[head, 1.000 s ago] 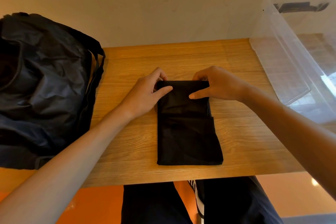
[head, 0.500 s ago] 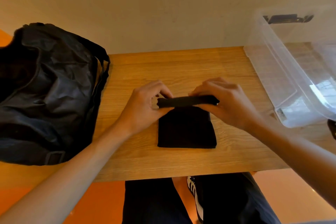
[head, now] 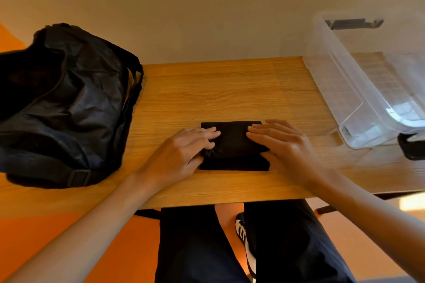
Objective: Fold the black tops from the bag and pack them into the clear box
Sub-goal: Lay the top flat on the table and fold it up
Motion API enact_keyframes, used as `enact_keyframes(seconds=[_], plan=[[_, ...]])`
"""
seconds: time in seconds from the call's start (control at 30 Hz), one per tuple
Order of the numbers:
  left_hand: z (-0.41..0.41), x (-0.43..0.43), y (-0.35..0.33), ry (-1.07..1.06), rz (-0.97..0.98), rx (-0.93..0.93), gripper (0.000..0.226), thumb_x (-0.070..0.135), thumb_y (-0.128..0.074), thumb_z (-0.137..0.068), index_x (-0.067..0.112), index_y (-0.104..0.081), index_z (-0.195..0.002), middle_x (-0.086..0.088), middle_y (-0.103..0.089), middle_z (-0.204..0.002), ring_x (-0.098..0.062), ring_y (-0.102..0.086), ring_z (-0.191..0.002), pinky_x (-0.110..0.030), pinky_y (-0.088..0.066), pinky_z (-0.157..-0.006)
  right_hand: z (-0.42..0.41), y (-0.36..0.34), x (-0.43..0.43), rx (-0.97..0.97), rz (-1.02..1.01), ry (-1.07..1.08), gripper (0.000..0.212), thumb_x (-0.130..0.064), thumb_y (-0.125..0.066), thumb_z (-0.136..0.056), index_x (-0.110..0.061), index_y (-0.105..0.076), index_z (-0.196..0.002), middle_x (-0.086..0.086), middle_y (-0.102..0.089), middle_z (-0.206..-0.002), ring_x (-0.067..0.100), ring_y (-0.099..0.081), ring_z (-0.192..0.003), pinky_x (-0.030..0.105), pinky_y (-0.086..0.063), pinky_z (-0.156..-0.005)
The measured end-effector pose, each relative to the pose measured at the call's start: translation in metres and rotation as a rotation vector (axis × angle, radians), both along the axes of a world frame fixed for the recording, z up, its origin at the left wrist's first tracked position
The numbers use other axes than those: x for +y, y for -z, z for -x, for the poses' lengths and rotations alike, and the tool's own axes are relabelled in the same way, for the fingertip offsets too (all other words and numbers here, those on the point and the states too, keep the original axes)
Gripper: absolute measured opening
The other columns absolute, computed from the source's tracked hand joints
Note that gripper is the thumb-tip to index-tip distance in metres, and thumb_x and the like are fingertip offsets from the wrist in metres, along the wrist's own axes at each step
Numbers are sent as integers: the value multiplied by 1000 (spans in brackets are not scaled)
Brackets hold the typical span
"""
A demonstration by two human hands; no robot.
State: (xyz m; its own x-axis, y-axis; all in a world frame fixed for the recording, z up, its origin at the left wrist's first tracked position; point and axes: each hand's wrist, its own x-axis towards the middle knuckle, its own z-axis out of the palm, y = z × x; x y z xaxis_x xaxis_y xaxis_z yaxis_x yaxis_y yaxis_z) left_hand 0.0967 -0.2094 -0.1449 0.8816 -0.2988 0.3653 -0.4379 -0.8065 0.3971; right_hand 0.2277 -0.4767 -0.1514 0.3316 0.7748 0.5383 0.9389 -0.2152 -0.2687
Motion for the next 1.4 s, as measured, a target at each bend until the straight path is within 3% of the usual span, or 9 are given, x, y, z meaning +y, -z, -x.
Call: enact_keyframes(seconds=[0.17,0.27,0.37,0.47,0.6,0.8,1.0,1.2,1.4], plan=[[9,2,4,28,-21,3,29,-14,-63,-80,0,-68,-105,-10,-60,-143,-19,-50,-141,-41,-43,-114,7,1,-4,-173,31,-123,30,-4,-65,-96,-7,-72,-124,8,-67,-134,21,-61,-130,48,-49,-106],[15,-3,-3,-29,57,48,27,-1,-56,-77,4,-62,-102,-8,-56,-147,-16,-44,-145,-39,-37,-116,13,-1,-11,-77,134,-137,43,-25,-60,-91,-10,-70,-129,6,-61,-142,22,-54,-137,52,-43,-109],[7,-17,-10,-100,-1,78,41,25,-52,-93,6,-57,-129,-7,-38,-162,-15,-28,-153,-35,-24,-123,19,-10,-2,-21,62,-74,49,-37,-50,-97,-9,-67,-133,8,-58,-146,27,-52,-137,52,-43,-104],[-6,-26,-9,-138,-208,139,67,47,-37,-106,12,-23,-162,-1,-7,-172,-12,0,-158,-35,-8,-128,24,-15,23,38,151,79,61,-46,-41,-103,-9,-47,-151,10,-40,-160,26,-35,-150,47,-35,-116],[-11,-23,-2,-158,-371,249,76,60,-22,-105,17,0,-164,2,10,-171,-9,15,-156,-38,-2,-129,23,-6,32,113,434,190,78,-64,-21,-102,-15,-17,-163,7,-11,-170,15,-2,-158,41,-12,-128],[0,-6,4,-196,-431,350,87,73,-13,-98,22,16,-161,7,23,-169,-6,25,-152,-38,4,-128,22,2,9,155,539,212,84,-72,-11,-100,-19,1,-163,1,4,-171,7,12,-156,33,2,-128],[19,5,-1,-209,-340,221,96,73,-30,-96,12,3,-163,-2,11,-172,-14,11,-157,-41,-4,-129,15,-11,-1,229,352,201,75,-69,-18,-102,-26,-13,-164,4,-6,-171,11,3,-158,43,-7,-129],[38,-4,3,-72,-425,137,83,63,-39,-102,13,-15,-163,-8,-7,-172,-20,-1,-159,-46,-13,-128,16,-7,15,38,560,51,69,-73,-21,-102,-43,-4,-162,9,2,-171,25,4,-158,48,-7,-128],[45,4,3,66,-488,66,73,58,-47,-102,14,-33,-159,-9,-19,-169,-21,-14,-158,-46,-18,-127,26,-3,6,-30,598,12,62,-66,-19,-105,-45,-4,-161,7,-2,-172,27,3,-158,53,-9,-127]])
